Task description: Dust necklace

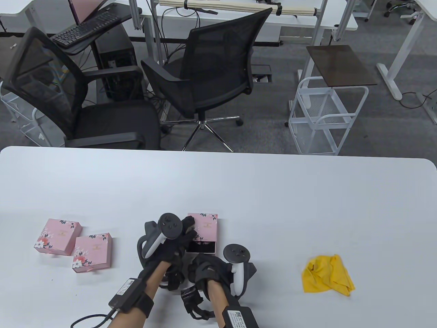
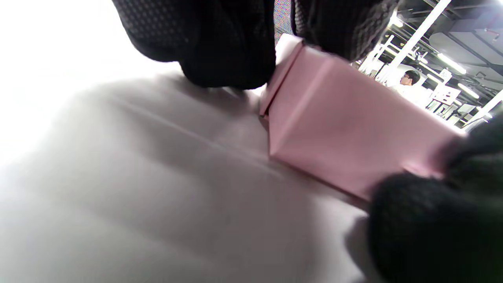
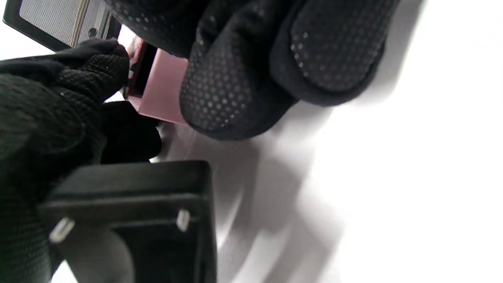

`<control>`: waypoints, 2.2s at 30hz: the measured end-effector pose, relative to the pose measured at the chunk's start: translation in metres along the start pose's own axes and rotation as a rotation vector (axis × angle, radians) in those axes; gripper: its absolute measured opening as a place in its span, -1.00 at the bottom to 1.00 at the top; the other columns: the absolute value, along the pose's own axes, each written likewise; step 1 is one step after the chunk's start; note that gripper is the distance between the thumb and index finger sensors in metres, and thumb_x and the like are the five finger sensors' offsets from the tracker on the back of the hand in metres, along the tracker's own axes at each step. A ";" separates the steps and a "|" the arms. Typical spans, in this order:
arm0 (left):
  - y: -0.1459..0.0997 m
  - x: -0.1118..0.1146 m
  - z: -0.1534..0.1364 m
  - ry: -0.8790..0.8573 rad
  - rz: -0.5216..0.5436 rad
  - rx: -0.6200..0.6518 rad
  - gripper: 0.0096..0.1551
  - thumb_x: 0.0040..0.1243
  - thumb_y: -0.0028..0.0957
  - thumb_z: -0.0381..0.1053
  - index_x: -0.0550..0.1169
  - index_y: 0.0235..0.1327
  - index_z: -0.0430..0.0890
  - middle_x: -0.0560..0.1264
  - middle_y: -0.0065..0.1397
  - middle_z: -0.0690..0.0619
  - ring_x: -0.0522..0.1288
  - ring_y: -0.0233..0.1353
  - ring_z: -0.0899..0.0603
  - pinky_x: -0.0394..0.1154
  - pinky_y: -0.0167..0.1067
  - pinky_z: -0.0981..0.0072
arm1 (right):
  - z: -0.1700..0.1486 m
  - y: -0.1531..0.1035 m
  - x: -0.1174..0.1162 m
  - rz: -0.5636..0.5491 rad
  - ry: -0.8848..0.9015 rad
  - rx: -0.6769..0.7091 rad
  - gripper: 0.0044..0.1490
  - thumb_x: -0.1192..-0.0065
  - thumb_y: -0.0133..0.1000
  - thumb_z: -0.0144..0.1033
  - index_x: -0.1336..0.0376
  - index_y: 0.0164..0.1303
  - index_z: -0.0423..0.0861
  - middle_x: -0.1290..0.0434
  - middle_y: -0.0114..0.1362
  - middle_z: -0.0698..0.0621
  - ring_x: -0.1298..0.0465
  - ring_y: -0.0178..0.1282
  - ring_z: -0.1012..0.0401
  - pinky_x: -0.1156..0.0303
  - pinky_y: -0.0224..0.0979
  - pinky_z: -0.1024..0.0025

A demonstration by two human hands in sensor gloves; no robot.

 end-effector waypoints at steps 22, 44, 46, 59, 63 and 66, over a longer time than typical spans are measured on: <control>0.000 0.001 0.001 0.003 0.014 -0.002 -0.38 0.16 0.26 0.23 0.31 0.60 0.30 0.56 0.46 -0.06 0.55 0.27 -0.17 0.52 0.19 0.03 | -0.030 -0.028 0.002 0.087 -0.004 -0.013 -0.55 -0.10 0.45 -0.24 -0.34 0.33 -0.29 -0.64 0.09 -0.14 -0.70 -0.19 0.10 -0.63 -0.01 0.21; -0.052 -0.055 -0.004 0.038 0.171 0.058 -0.34 0.13 0.26 0.25 0.29 0.64 0.24 0.42 0.62 -0.10 0.46 0.42 -0.24 0.45 0.32 -0.07 | 0.024 -0.060 0.051 0.033 -0.305 0.200 -0.43 -0.19 0.43 -0.14 -0.33 0.38 -0.35 -0.61 0.15 -0.21 -0.68 -0.14 0.00 -0.59 0.05 0.10; -0.067 -0.063 -0.008 0.026 0.190 0.072 -0.35 0.13 0.26 0.25 0.31 0.64 0.22 0.43 0.61 -0.10 0.47 0.41 -0.23 0.46 0.31 -0.06 | 0.040 -0.060 0.056 -0.047 -0.375 0.255 -0.45 -0.20 0.42 -0.16 -0.32 0.39 -0.32 -0.60 0.15 -0.20 -0.67 -0.13 -0.01 -0.58 0.06 0.08; -0.117 -0.064 -0.028 -0.053 0.272 0.160 -0.38 0.13 0.27 0.24 0.38 0.60 0.14 0.50 0.54 -0.07 0.52 0.35 -0.20 0.51 0.25 -0.02 | 0.076 -0.054 0.016 -0.390 -1.064 0.654 -0.46 -0.30 0.35 -0.23 -0.29 0.52 -0.12 -0.24 0.60 -0.39 -0.33 0.42 -0.31 -0.25 0.47 -0.27; -0.119 -0.061 -0.024 -0.039 0.284 0.177 -0.39 0.13 0.27 0.23 0.40 0.59 0.14 0.51 0.53 -0.07 0.53 0.34 -0.19 0.52 0.24 -0.01 | 0.074 -0.052 0.010 -0.384 -1.092 0.660 -0.46 -0.32 0.34 -0.26 -0.30 0.51 -0.11 -0.21 0.63 -0.39 -0.30 0.45 -0.34 -0.23 0.49 -0.29; -0.120 -0.059 -0.022 -0.010 0.291 0.182 -0.39 0.13 0.26 0.23 0.40 0.58 0.14 0.51 0.53 -0.06 0.53 0.33 -0.19 0.52 0.24 -0.01 | 0.069 -0.047 0.004 -0.401 -1.185 0.626 -0.43 -0.35 0.32 -0.26 -0.29 0.53 -0.11 -0.19 0.65 -0.40 -0.29 0.45 -0.35 -0.23 0.48 -0.30</control>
Point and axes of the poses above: the tracker on the back of each hand, its own z axis roughly to the thumb side, its own y axis roughly from the wrist to the fingertips, x = y × z, the point moved 5 cm from there along y, roughly from the wrist to the fingertips
